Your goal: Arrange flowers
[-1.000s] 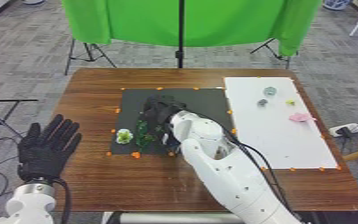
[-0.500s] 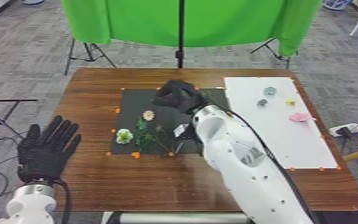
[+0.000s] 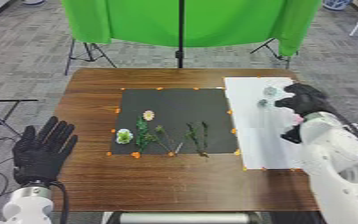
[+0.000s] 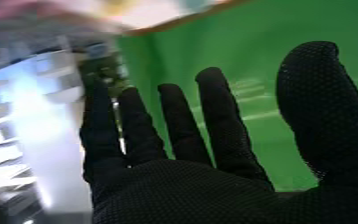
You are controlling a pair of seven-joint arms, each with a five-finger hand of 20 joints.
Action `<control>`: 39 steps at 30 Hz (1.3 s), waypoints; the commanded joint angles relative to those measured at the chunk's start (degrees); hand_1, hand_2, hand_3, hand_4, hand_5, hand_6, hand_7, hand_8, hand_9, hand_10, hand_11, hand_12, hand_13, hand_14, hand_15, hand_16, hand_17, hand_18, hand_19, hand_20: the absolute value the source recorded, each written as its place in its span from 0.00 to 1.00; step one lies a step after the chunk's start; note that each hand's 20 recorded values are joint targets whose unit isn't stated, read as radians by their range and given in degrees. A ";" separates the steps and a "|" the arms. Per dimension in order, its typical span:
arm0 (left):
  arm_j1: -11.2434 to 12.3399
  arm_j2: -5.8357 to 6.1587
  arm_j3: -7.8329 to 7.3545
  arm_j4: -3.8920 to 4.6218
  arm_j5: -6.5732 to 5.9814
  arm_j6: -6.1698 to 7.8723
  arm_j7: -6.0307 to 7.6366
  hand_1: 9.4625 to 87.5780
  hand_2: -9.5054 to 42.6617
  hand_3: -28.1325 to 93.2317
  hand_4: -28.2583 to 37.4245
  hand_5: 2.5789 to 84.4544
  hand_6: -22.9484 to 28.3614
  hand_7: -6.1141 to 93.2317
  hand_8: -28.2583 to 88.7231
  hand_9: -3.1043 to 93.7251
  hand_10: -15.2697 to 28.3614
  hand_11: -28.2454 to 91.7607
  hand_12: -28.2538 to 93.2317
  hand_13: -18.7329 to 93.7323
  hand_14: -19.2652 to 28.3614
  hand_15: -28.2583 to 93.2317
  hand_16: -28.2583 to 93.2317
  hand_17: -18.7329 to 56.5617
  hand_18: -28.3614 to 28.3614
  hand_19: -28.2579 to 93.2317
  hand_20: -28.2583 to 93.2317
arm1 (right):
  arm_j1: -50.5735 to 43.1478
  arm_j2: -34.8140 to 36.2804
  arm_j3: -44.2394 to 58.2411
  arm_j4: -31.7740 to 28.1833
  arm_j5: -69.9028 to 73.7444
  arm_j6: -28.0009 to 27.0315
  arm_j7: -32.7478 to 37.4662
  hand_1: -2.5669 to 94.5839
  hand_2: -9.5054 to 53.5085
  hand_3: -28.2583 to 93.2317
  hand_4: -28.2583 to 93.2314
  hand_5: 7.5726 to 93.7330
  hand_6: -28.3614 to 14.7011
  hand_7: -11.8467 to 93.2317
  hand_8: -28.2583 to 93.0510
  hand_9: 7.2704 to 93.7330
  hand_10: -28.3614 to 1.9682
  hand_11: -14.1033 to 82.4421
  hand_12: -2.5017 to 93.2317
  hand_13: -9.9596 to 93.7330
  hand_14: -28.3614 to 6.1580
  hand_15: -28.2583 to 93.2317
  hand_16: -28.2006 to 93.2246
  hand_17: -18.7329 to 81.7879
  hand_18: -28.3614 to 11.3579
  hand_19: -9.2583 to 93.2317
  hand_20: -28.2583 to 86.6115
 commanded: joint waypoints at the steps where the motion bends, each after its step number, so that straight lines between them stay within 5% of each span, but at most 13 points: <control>1: 1.18 -0.07 0.15 -0.19 -0.82 1.08 0.37 0.21 0.45 0.85 0.00 0.51 0.63 0.20 0.15 0.44 0.69 0.42 0.32 0.45 0.69 0.48 0.19 0.17 0.74 0.50 0.33 | -0.37 0.72 1.86 5.27 -0.39 -3.70 4.18 0.36 0.03 0.89 0.00 0.38 0.59 0.21 0.15 0.29 0.47 0.18 0.16 0.33 0.31 0.29 0.43 0.24 0.25 0.58 0.43; 5: 0.79 -0.34 0.71 -0.37 -0.73 2.67 -0.04 0.21 0.45 0.84 0.00 0.51 0.63 0.20 0.15 0.44 0.69 0.42 0.32 0.45 0.69 0.48 0.19 0.17 0.74 0.50 0.33 | 1.53 0.45 0.56 9.77 1.08 -6.24 5.37 0.41 0.00 0.89 0.00 0.37 0.62 0.21 0.15 0.30 0.48 0.18 0.15 0.34 0.32 0.28 0.43 0.24 0.25 0.58 0.43; 8: 0.42 -0.49 1.11 -0.21 -0.63 2.46 -0.52 0.21 0.45 0.84 0.00 0.51 0.63 0.20 0.15 0.44 0.69 0.42 0.32 0.45 0.69 0.48 0.19 0.17 0.74 0.50 0.33 | 2.16 0.69 -1.10 12.46 -0.65 -3.72 4.82 0.46 0.00 0.88 0.00 0.37 0.67 0.23 0.14 0.30 0.52 0.19 0.15 0.37 0.36 0.30 0.44 0.27 0.23 0.61 0.44; 13: 0.26 -0.67 1.28 -0.22 -0.81 2.87 -0.37 0.21 0.46 0.84 0.00 0.52 0.63 0.20 0.15 0.44 0.69 0.42 0.32 0.45 0.69 0.48 0.19 0.17 0.74 0.50 0.33 | 0.46 0.95 -3.55 12.97 -3.47 11.19 5.06 0.55 0.02 0.84 0.00 0.62 0.70 0.27 0.14 0.58 0.60 0.27 0.16 0.58 0.52 0.54 0.40 0.38 0.22 0.79 0.54; 16: 0.44 -0.75 1.21 -0.28 -0.92 2.98 -0.45 0.21 0.46 0.84 0.00 0.52 0.63 0.20 0.15 0.44 0.69 0.42 0.32 0.45 0.69 0.48 0.19 0.17 0.73 0.50 0.33 | -1.06 1.59 -3.79 10.03 -3.09 14.26 4.13 0.62 0.11 0.77 0.00 0.75 0.70 0.30 0.20 0.72 0.63 0.27 0.23 0.65 0.57 0.55 0.49 0.40 0.25 0.80 0.56; 27: 1.16 -0.65 0.95 -0.51 -1.06 3.28 -0.60 0.21 0.46 0.84 0.00 0.52 0.63 0.19 0.15 0.45 0.69 0.42 0.32 0.46 0.69 0.48 0.19 0.17 0.74 0.50 0.33 | -0.15 3.74 -14.19 -3.23 -3.01 18.81 -8.99 0.64 0.12 0.76 0.00 0.78 0.71 0.30 0.22 0.76 0.64 0.25 0.27 0.67 0.59 0.53 0.52 0.40 0.26 0.79 0.56; 32: 0.99 -0.47 1.12 -0.52 -0.94 3.59 -0.66 0.21 0.46 0.84 0.00 0.52 0.63 0.20 0.15 0.45 0.69 0.42 0.32 0.46 0.69 0.48 0.19 0.17 0.73 0.50 0.33 | 8.31 1.52 -26.76 -0.56 -6.68 17.53 -20.78 0.63 0.12 0.77 0.00 0.78 0.72 0.30 0.21 0.76 0.64 0.25 0.26 0.67 0.59 0.53 0.52 0.40 0.26 0.79 0.57; 39: -0.70 -0.29 1.84 0.14 -1.12 3.70 -1.20 0.21 0.46 0.84 0.00 0.52 0.63 0.20 0.15 0.44 0.69 0.42 0.32 0.45 0.69 0.48 0.19 0.17 0.73 0.50 0.33 | 15.65 -9.08 -37.09 8.89 -10.08 17.88 -28.33 0.60 0.10 0.80 0.00 0.78 0.74 0.31 0.21 0.75 0.65 0.26 0.25 0.67 0.60 0.54 0.52 0.40 0.25 0.79 0.57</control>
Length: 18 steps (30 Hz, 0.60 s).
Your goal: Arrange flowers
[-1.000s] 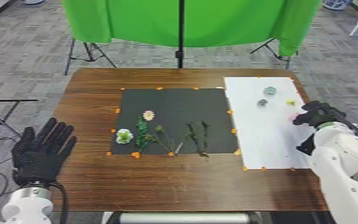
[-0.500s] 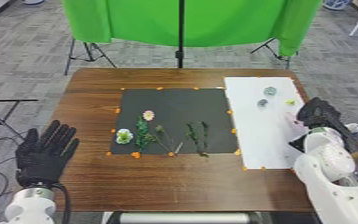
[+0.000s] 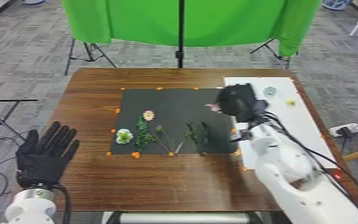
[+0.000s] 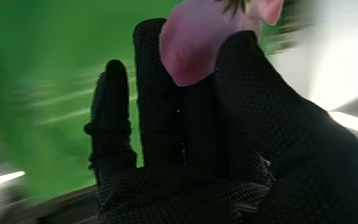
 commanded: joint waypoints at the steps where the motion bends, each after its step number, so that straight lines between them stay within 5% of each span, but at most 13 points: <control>1: -1.27 -0.11 1.06 0.74 -0.19 0.78 -1.46 0.21 0.46 0.84 0.00 0.52 0.63 0.20 0.15 0.44 0.69 0.42 0.32 0.45 0.69 0.48 0.19 0.17 0.74 0.50 0.33 | 7.77 -13.89 -10.26 7.98 -4.11 -0.49 -6.47 0.60 0.10 0.80 0.00 0.78 0.74 0.31 0.21 0.75 0.65 0.26 0.25 0.67 0.60 0.54 0.52 0.40 0.25 0.79 0.57; 4: -2.43 0.28 1.86 0.97 0.29 0.67 -2.59 0.21 0.46 0.84 0.00 0.52 0.63 0.19 0.15 0.44 0.69 0.42 0.32 0.45 0.69 0.48 0.19 0.17 0.73 0.50 0.33 | 7.42 -16.22 -11.69 8.03 -5.39 -1.47 -5.85 0.59 0.09 0.81 0.00 0.79 0.75 0.31 0.20 0.75 0.67 0.26 0.24 0.67 0.61 0.54 0.51 0.40 0.26 0.78 0.57; 8: -2.87 0.76 2.18 0.88 -1.19 0.14 -2.78 0.21 0.46 0.84 0.00 0.52 0.63 0.19 0.15 0.44 0.69 0.41 0.32 0.45 0.69 0.47 0.19 0.17 0.73 0.50 0.33 | 7.02 -17.33 -13.70 6.89 -5.21 -3.91 -5.27 0.58 0.07 0.83 0.00 0.79 0.76 0.32 0.19 0.74 0.69 0.27 0.23 0.66 0.63 0.54 0.51 0.40 0.26 0.78 0.57; 11: -3.79 0.61 2.67 1.21 -0.57 -0.02 -3.58 0.21 0.47 0.84 0.00 0.52 0.63 0.19 0.15 0.44 0.69 0.41 0.32 0.45 0.69 0.47 0.19 0.17 0.73 0.50 0.33 | 6.38 -17.58 -14.40 7.87 -7.44 -3.80 -5.64 0.56 0.06 0.85 0.00 0.79 0.78 0.32 0.19 0.72 0.70 0.29 0.22 0.65 0.63 0.54 0.51 0.39 0.26 0.78 0.57; 13: -4.30 0.62 2.93 1.40 -1.96 -0.41 -3.90 0.21 0.47 0.84 0.00 0.51 0.63 0.19 0.15 0.44 0.69 0.41 0.32 0.45 0.68 0.46 0.19 0.17 0.73 0.50 0.33 | 5.70 -17.77 -13.92 9.48 -6.67 -3.56 -6.60 0.55 0.06 0.85 0.00 0.77 0.78 0.34 0.18 0.70 0.70 0.30 0.19 0.65 0.64 0.54 0.50 0.39 0.27 0.78 0.57; 15: -5.04 0.49 3.09 1.61 -5.26 -1.29 -3.69 0.21 0.47 0.84 0.00 0.51 0.63 0.19 0.15 0.44 0.69 0.41 0.32 0.45 0.68 0.46 0.19 0.17 0.73 0.50 0.33 | 5.45 -17.52 -13.99 10.56 -5.26 -3.66 -4.95 0.55 0.06 0.85 0.00 0.77 0.79 0.34 0.17 0.70 0.71 0.30 0.18 0.65 0.64 0.54 0.50 0.39 0.27 0.78 0.57; 18: -5.60 0.63 3.42 1.81 -4.64 -1.57 -3.92 0.21 0.47 0.84 0.00 0.51 0.64 0.18 0.15 0.44 0.69 0.40 0.32 0.45 0.69 0.46 0.20 0.17 0.73 0.50 0.33 | 5.51 -18.09 -12.87 12.73 -5.40 -2.59 -5.39 0.56 0.07 0.84 0.00 0.76 0.77 0.35 0.17 0.70 0.70 0.31 0.18 0.64 0.65 0.54 0.50 0.39 0.27 0.78 0.57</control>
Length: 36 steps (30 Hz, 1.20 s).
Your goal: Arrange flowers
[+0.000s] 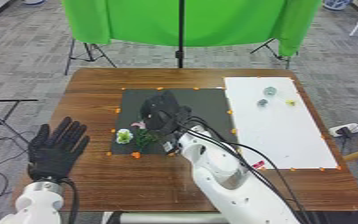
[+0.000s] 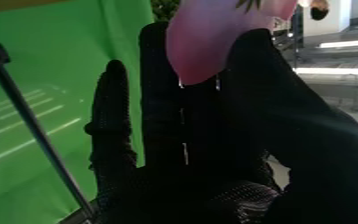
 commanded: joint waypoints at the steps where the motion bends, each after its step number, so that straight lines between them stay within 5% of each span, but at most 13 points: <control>1: -1.79 -0.09 0.93 0.96 -4.09 -1.77 -1.15 0.21 0.47 0.84 0.00 0.51 0.64 0.18 0.15 0.44 0.69 0.40 0.32 0.45 0.69 0.45 0.20 0.17 0.73 0.50 0.33 | -1.27 -0.64 1.45 5.42 0.28 1.84 0.34 0.56 0.07 0.84 0.00 0.76 0.77 0.35 0.17 0.70 0.70 0.31 0.18 0.64 0.65 0.54 0.50 0.39 0.27 0.78 0.57; 12: -0.54 -0.19 0.15 0.60 -4.84 -1.58 -0.29 0.21 0.47 0.84 0.00 0.52 0.64 0.18 0.15 0.44 0.69 0.40 0.33 0.45 0.69 0.45 0.20 0.17 0.73 0.49 0.33 | -3.97 1.45 3.40 1.28 3.53 -2.69 2.19 0.55 0.05 0.86 0.00 0.73 0.77 0.34 0.16 0.64 0.71 0.28 0.17 0.60 0.63 0.53 0.47 0.38 0.28 0.76 0.56; 25: -0.40 -0.44 0.40 0.98 -5.46 -2.26 0.62 0.22 0.35 0.85 0.00 0.51 0.64 0.19 0.15 0.44 0.69 0.41 0.33 0.45 0.68 0.46 0.20 0.17 0.74 0.49 0.33 | -6.94 4.30 7.27 -6.95 7.29 -4.70 8.35 0.49 0.00 0.94 0.00 0.59 0.72 0.30 0.11 0.49 0.54 0.24 0.17 0.53 0.53 0.58 0.39 0.35 0.24 0.76 0.55; 30: -0.37 -0.65 0.23 0.85 -4.40 -2.30 0.53 0.22 0.35 0.85 0.00 0.51 0.63 0.19 0.15 0.44 0.69 0.41 0.33 0.46 0.69 0.46 0.20 0.17 0.74 0.49 0.33 | -8.14 8.26 14.87 -7.51 6.37 2.10 13.39 0.44 0.00 0.94 0.00 0.55 0.67 0.27 0.11 0.47 0.49 0.24 0.17 0.52 0.49 0.57 0.39 0.35 0.22 0.78 0.56; 36: 1.40 -0.88 -0.12 0.31 -1.57 -1.73 0.68 0.21 0.37 0.85 0.00 0.51 0.63 0.19 0.15 0.45 0.69 0.42 0.32 0.46 0.69 0.47 0.20 0.17 0.74 0.49 0.33 | -7.30 12.77 22.78 -0.05 2.95 5.79 17.78 0.47 0.00 0.92 0.00 0.54 0.65 0.26 0.12 0.47 0.50 0.24 0.17 0.50 0.45 0.54 0.37 0.36 0.21 0.79 0.56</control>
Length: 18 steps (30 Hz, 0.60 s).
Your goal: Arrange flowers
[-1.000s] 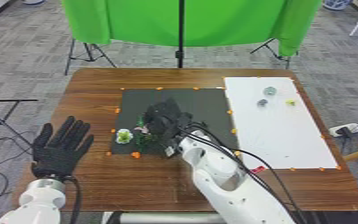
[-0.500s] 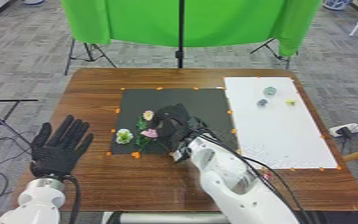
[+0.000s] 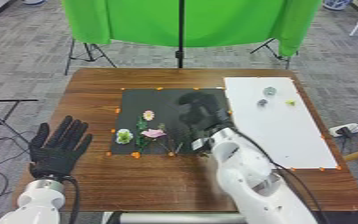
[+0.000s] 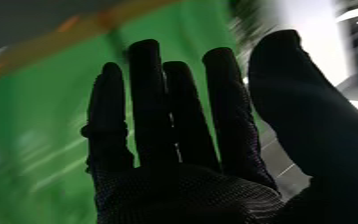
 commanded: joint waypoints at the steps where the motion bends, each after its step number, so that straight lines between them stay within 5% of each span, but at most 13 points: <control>1: 2.73 -0.77 -0.45 -0.41 3.36 -0.52 0.24 0.21 0.37 0.85 0.00 0.51 0.63 0.19 0.15 0.45 0.69 0.42 0.32 0.46 0.69 0.47 0.20 0.17 0.74 0.49 0.33 | 1.66 8.48 10.97 9.52 -5.57 7.35 5.43 0.47 0.00 0.92 0.00 0.54 0.65 0.26 0.12 0.47 0.50 0.24 0.17 0.49 0.45 0.53 0.37 0.36 0.22 0.79 0.55; 8: 3.62 -0.92 -1.06 -0.88 3.33 -0.92 1.15 0.20 0.38 0.85 0.00 0.51 0.63 0.19 0.15 0.44 0.68 0.42 0.32 0.46 0.69 0.47 0.19 0.17 0.74 0.49 0.33 | 4.99 9.72 12.63 16.74 -9.88 3.39 4.66 0.52 0.00 0.91 0.00 0.59 0.67 0.28 0.11 0.50 0.54 0.25 0.16 0.52 0.49 0.47 0.37 0.38 0.21 0.77 0.53; 18: 2.80 -1.19 -0.19 -0.40 3.09 -1.04 0.56 0.20 0.39 0.85 0.00 0.51 0.63 0.19 0.15 0.44 0.68 0.42 0.32 0.45 0.69 0.47 0.19 0.17 0.74 0.49 0.33 | 9.10 8.07 11.23 22.58 -8.38 -3.88 5.01 0.54 0.00 0.89 0.00 0.55 0.71 0.28 0.11 0.45 0.63 0.22 0.15 0.52 0.52 0.42 0.38 0.38 0.21 0.77 0.52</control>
